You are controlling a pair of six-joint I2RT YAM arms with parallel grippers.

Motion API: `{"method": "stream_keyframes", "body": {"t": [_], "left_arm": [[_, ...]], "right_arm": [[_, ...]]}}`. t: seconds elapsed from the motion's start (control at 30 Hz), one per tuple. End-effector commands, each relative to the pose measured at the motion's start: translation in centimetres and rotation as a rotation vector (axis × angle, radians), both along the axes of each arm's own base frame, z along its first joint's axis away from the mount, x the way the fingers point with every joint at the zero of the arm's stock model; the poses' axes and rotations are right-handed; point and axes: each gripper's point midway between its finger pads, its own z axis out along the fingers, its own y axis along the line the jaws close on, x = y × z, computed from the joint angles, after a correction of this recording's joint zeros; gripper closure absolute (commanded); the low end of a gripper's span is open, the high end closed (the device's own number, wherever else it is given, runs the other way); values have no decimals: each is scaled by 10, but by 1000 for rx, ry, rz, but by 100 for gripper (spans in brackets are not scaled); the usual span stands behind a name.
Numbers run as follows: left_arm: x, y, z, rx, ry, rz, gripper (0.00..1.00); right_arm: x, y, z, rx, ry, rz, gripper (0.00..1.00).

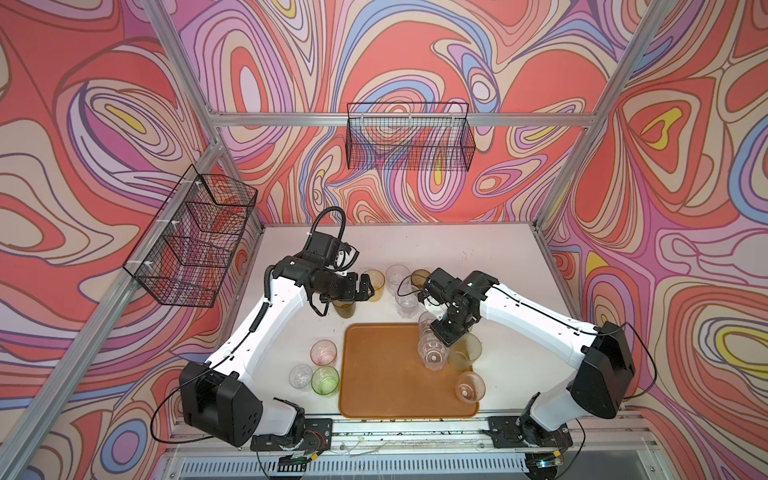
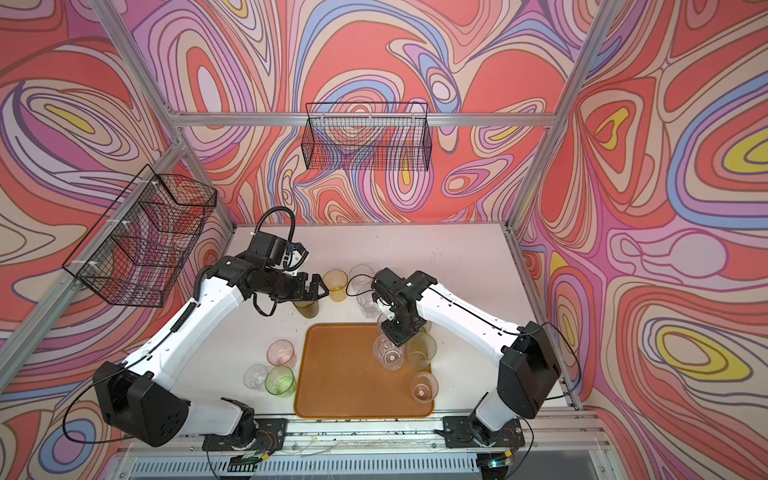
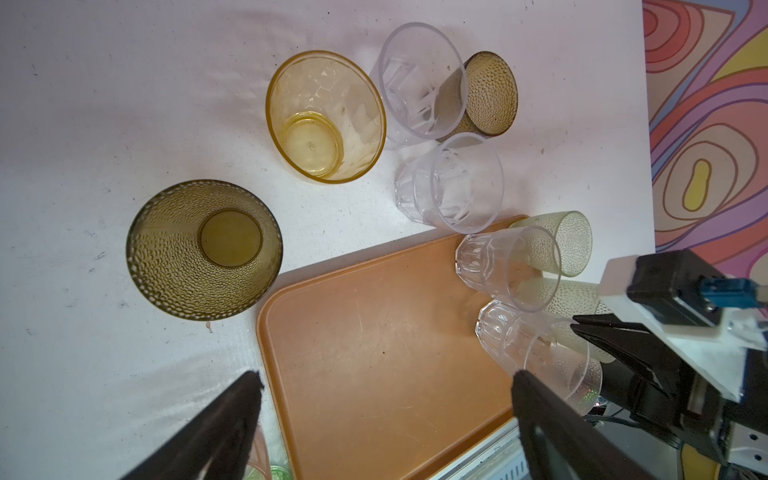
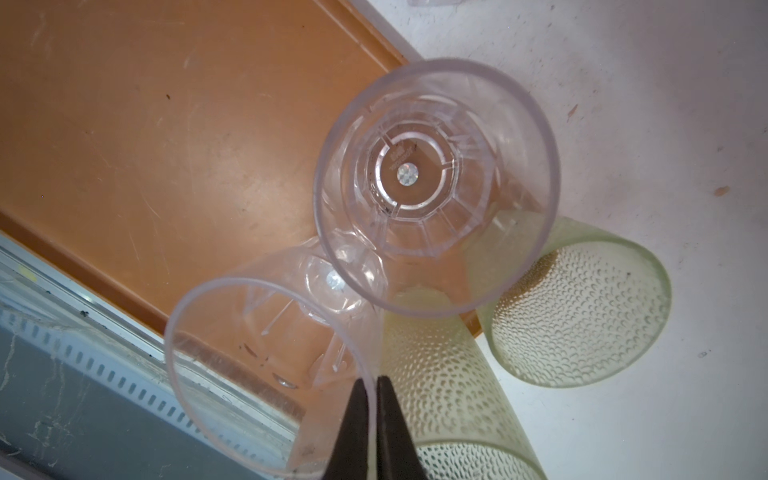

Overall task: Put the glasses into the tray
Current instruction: 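Lower the held clear glass onto the tray beside the first clear glass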

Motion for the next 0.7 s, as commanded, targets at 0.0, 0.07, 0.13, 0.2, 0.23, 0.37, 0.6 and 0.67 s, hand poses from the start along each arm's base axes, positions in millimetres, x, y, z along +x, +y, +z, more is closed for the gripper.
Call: {"method": "stream_keyframes", "body": {"t": [0.0,0.07,0.13,0.2,0.23,0.37,0.6,0.67], "left_arm": [[2,-2,2,1,-6,-5,3],[2,-1,3,2,-8,-3,3],[1,-1,2,2,-5,-3,3],[1,-1,2,3,-8,-2,3],[1,0,2,4,-6,-1,3],[0,0,2,5,-7,-3,3],[1,0,1,8,-5,-1,3],[1,0,1,6,-3,-2,3]], "right_arm": [[0,2,-6,-4,4,12,100],[0,3,-6,-1,6,11,100],[-1,4,-7,1,10,13,100],[-1,4,-9,-2,15,12,100],[-1,4,-10,-4,17,12,100],[-1,5,-14,-4,23,14,100],[-1,6,-17,-11,26,15,100],[-2,5,-19,-18,32,15,100]]}}
